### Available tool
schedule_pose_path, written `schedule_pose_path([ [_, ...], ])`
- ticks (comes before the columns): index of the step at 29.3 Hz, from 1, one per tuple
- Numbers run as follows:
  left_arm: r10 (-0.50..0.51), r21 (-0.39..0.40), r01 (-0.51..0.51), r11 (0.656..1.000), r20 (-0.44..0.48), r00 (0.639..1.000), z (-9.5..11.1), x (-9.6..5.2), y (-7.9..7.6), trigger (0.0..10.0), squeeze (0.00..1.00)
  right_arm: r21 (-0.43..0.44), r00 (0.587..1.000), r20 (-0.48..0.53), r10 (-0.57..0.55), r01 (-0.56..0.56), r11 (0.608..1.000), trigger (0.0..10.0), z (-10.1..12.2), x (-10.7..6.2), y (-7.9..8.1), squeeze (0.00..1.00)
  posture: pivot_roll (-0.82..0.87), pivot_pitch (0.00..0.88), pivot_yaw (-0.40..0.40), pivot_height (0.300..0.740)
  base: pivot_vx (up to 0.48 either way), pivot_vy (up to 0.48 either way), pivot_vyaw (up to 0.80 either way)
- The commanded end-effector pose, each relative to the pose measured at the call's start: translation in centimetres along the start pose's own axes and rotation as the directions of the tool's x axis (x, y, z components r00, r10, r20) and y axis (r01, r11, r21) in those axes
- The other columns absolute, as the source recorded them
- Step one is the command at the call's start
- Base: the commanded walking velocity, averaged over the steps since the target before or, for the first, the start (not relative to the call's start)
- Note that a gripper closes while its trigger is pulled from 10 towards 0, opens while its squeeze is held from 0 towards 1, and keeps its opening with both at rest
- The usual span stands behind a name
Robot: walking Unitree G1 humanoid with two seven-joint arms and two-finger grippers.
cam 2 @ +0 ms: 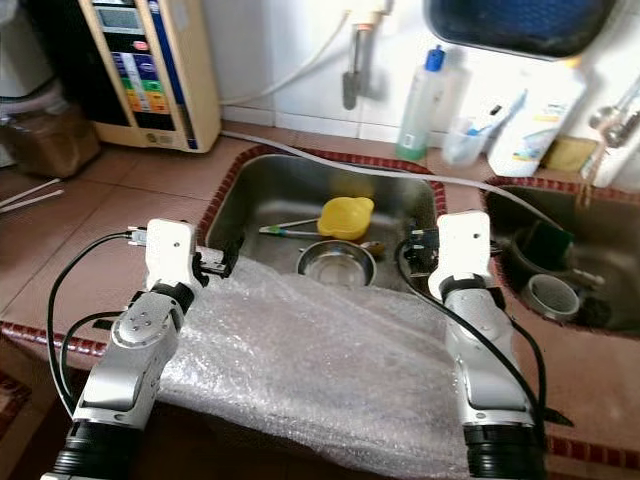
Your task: Kitchen organization
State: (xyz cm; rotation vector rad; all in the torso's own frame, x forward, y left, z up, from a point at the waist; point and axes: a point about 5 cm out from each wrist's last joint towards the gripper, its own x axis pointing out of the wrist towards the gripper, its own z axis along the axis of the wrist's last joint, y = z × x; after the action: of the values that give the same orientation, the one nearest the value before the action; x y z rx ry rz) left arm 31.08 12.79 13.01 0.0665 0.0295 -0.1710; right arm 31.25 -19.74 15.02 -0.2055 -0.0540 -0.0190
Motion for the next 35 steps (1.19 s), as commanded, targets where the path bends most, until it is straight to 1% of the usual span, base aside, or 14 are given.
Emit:
schedule_pose_path([
  [1,-0.008,0.004,0.008,1.000,0.020,1.000,0.73,0.17,-0.12,10.0,0.00,0.006,0.999,0.027,-0.018,0.017,1.000,10.0,0.70,0.09,-0.22,0.00,-0.04,0.000,0.007,0.740,0.000,0.000,0.00],
  [4,-0.012,-0.014,0.013,1.000,0.033,0.999,0.93,0.22,-0.19,10.0,0.00,0.008,0.999,0.028,-0.019,0.019,1.000,10.0,0.69,0.08,-0.19,0.00,-0.04,0.000,0.007,0.740,0.000,0.000,0.00],
  [5,-0.005,-0.035,0.007,0.999,0.042,0.999,1.19,0.22,-0.22,10.0,0.00,0.015,0.999,0.029,-0.022,0.022,1.000,10.0,0.69,0.07,-0.19,0.00,-0.04,0.000,0.006,0.740,0.000,0.000,0.00],
  [7,0.003,-0.008,-0.003,1.000,0.039,0.999,1.30,0.25,-0.12,10.0,0.00,0.015,0.999,0.028,-0.022,0.022,1.000,10.0,0.68,0.08,-0.17,0.00,-0.04,0.000,0.007,0.740,0.000,0.000,0.00],
  [11,0.003,-0.013,-0.003,1.000,0.021,1.000,1.03,0.31,0.03,10.0,0.00,0.015,1.000,0.025,-0.017,0.017,1.000,10.0,0.66,0.18,-0.06,0.00,-0.03,0.000,0.005,0.740,0.000,0.000,0.00],
  [17,0.001,-0.012,-0.001,1.000,0.020,1.000,1.01,0.31,-0.01,10.0,0.00,0.015,0.999,0.026,-0.018,0.018,1.000,10.0,0.70,0.30,-0.11,0.00,-0.03,0.000,0.005,0.740,0.000,0.000,0.00],
  [35,-0.006,-0.017,0.006,1.000,0.004,1.000,0.82,0.31,-0.07,10.0,0.00,0.011,0.999,0.027,-0.024,0.023,1.000,10.0,0.78,0.43,-0.48,0.00,-0.04,0.000,0.008,0.740,-0.293,0.000,0.00],
])
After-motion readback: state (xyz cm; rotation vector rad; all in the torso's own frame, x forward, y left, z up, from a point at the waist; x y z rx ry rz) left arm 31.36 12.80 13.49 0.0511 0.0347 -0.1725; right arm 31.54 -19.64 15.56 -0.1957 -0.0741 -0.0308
